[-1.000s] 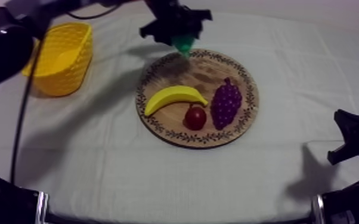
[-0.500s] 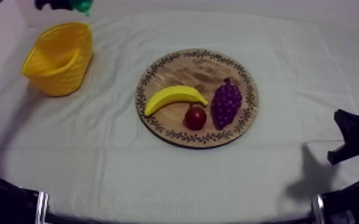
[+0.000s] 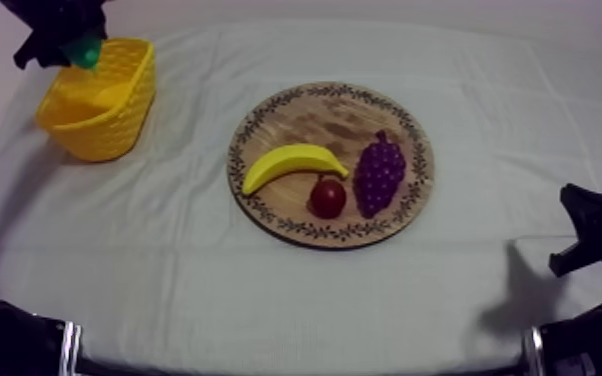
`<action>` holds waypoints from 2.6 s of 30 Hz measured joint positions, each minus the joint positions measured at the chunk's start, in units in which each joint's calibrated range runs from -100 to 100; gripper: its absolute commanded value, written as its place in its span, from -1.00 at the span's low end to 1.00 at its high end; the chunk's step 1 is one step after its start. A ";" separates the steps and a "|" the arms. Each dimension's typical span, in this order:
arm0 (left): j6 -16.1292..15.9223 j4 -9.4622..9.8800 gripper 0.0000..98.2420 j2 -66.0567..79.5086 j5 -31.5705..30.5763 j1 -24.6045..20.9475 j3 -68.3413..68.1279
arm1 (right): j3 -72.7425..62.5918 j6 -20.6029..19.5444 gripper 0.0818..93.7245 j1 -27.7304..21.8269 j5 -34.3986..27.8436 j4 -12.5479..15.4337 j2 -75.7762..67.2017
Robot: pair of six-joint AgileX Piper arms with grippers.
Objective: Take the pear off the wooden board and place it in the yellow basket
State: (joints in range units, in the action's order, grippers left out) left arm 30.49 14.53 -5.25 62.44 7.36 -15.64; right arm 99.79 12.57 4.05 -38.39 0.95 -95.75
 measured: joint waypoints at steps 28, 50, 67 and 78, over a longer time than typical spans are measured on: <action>-1.42 3.69 -0.39 23.68 -11.56 0.49 -20.13 | 0.00 0.00 -0.99 0.00 0.00 0.00 0.00; -6.07 1.73 -1.00 72.62 -32.64 -1.96 -70.34 | 0.00 0.00 -0.99 0.00 0.00 0.00 0.00; -24.59 -11.99 -1.00 100.29 -30.90 -4.72 -84.11 | 0.00 0.00 -0.99 0.06 0.00 0.00 0.00; -30.49 -12.35 -1.00 105.25 -30.48 -4.56 -84.18 | 0.00 0.00 -0.99 0.17 0.00 0.00 0.00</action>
State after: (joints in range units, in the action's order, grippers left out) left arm 0.00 2.18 100.00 31.96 2.80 -99.83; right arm 99.79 12.57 4.21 -38.39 0.95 -95.75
